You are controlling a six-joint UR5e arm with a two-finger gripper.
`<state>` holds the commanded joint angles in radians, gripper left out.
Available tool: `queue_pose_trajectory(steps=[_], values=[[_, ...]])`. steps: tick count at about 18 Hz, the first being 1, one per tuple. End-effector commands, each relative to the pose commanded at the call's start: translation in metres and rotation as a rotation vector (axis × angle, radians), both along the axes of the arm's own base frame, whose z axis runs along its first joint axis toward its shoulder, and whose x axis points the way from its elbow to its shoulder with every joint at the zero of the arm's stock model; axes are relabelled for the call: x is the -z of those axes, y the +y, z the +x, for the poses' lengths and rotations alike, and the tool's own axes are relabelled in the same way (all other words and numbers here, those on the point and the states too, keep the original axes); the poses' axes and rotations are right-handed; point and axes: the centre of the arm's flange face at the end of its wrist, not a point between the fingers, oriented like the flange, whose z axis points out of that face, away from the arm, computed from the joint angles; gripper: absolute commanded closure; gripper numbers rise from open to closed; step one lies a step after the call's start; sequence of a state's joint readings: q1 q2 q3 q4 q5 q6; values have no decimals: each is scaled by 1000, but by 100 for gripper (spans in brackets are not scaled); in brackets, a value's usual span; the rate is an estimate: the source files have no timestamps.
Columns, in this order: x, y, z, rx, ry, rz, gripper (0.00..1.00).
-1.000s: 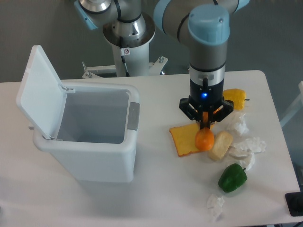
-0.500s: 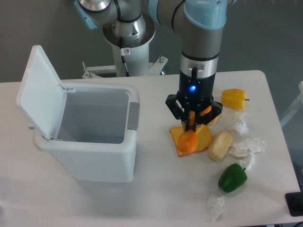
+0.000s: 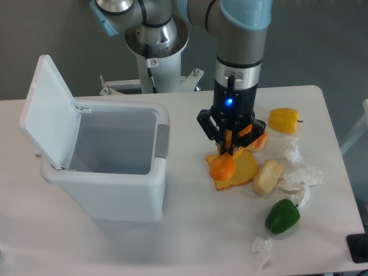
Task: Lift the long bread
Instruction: 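Raise the gripper holding the baguette vertically above the table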
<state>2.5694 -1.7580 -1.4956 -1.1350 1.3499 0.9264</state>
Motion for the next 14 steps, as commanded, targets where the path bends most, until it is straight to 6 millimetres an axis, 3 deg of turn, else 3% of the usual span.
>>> queue_pose_trajectory(steps=[14], values=[[-6,-8,-1,13,8,-5,97]])
